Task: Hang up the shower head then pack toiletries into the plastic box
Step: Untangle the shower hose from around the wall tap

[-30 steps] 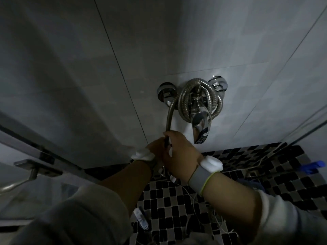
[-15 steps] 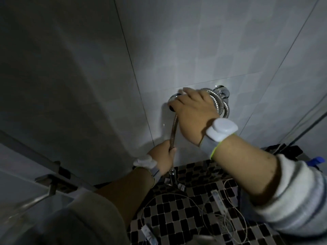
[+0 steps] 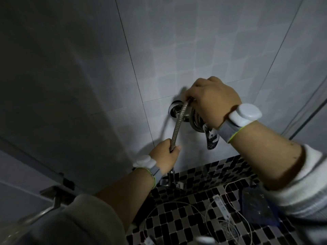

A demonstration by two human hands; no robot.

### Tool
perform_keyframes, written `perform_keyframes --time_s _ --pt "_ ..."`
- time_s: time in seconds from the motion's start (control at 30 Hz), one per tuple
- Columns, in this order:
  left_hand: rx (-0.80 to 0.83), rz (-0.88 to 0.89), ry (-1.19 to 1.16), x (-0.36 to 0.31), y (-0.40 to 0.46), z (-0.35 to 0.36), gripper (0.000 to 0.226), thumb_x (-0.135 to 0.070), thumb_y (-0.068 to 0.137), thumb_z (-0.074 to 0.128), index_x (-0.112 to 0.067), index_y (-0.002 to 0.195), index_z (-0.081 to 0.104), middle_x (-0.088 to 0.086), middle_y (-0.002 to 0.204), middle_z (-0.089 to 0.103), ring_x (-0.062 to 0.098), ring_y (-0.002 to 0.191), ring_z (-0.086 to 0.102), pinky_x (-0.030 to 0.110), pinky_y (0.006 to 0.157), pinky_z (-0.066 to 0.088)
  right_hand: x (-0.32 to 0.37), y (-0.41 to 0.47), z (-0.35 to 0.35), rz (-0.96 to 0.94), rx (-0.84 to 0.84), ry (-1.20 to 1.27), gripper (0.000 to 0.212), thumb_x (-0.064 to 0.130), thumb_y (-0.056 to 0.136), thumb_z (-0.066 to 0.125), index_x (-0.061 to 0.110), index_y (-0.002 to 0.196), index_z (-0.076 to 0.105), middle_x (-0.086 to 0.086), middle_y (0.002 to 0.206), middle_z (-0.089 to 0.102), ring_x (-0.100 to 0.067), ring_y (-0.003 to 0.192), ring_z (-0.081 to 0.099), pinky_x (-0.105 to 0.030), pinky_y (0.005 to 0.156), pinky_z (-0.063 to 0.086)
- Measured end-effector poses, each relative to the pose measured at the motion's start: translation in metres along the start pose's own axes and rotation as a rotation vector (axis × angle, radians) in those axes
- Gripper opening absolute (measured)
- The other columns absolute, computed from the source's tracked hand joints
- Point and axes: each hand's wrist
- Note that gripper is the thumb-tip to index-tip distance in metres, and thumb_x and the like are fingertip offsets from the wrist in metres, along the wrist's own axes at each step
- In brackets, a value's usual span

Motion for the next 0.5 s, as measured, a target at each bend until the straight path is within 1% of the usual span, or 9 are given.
perform_keyframes --time_s 0.1,0.17,0.23,0.3,0.33,0.4,0.5 --pt "0.096 -0.036 0.040 0.012 0.004 0.005 0.031 -0.046 0.097 0.050 -0.020 0.079 0.048 -0.001 0.072 0.055 0.023 0.069 0.055 0.033 0.064 0.041 -0.011 -0.006 -0.007 0.039 -0.016 0.011 0.018 0.032 0.089 0.060 0.036 0.104 0.067 0.005 0.099 0.062 -0.026 0.091 0.055 -0.030 0.062 0.042" --pt "0.171 -0.056 0.066 0.024 0.005 0.010 0.029 -0.045 0.097 0.049 -0.025 0.077 0.045 -0.002 0.072 0.054 0.023 0.070 0.054 0.034 0.067 0.043 -0.019 -0.013 -0.009 0.069 -0.002 0.024 0.018 0.035 0.088 0.060 0.034 0.104 0.068 0.003 0.098 0.062 -0.028 0.091 0.058 -0.031 0.064 0.045" --pt "0.234 -0.063 0.104 0.033 0.004 0.014 0.022 -0.040 0.098 0.049 -0.025 0.082 0.048 0.000 0.079 0.060 0.022 0.073 0.059 0.038 0.073 0.050 -0.025 -0.022 -0.009 0.108 0.016 0.049 0.019 0.037 0.087 0.064 0.031 0.103 0.069 0.001 0.097 0.062 -0.029 0.089 0.060 -0.033 0.065 0.047" --pt "0.267 -0.070 0.163 0.041 0.003 0.019 0.018 -0.037 0.099 0.047 -0.021 0.092 0.054 0.002 0.090 0.067 0.024 0.082 0.064 0.039 0.078 0.054 -0.031 -0.035 -0.007 0.174 0.036 0.099 0.021 0.039 0.085 0.068 0.027 0.101 0.069 -0.001 0.095 0.061 -0.029 0.085 0.061 -0.032 0.064 0.044" --pt "0.272 -0.082 0.184 0.046 0.002 0.020 0.020 -0.036 0.100 0.046 -0.020 0.096 0.056 0.003 0.093 0.068 0.024 0.084 0.065 0.036 0.076 0.053 -0.030 -0.042 -0.004 0.199 0.053 0.122 0.021 0.040 0.084 0.069 0.026 0.100 0.069 -0.001 0.095 0.061 -0.028 0.084 0.060 -0.031 0.064 0.041" --pt "0.273 -0.113 0.190 0.055 0.004 0.023 0.022 -0.033 0.101 0.045 -0.016 0.097 0.058 0.003 0.094 0.069 0.021 0.083 0.064 0.028 0.067 0.047 -0.028 -0.057 0.002 0.253 0.082 0.148 0.020 0.041 0.083 0.071 0.027 0.097 0.067 -0.001 0.096 0.060 -0.027 0.084 0.059 -0.030 0.065 0.039" --pt "0.254 -0.151 0.157 0.070 0.008 0.026 0.025 -0.026 0.100 0.045 -0.009 0.091 0.060 0.007 0.089 0.070 0.022 0.080 0.066 0.025 0.064 0.043 -0.016 -0.085 0.018 0.318 0.114 0.222 0.015 0.039 0.083 0.071 0.030 0.092 0.063 0.003 0.093 0.059 -0.023 0.081 0.058 -0.032 0.066 0.044"
Point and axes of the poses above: each hand's wrist, its own y-axis towards the middle knuckle, its own z-axis out of the palm, x = y × z
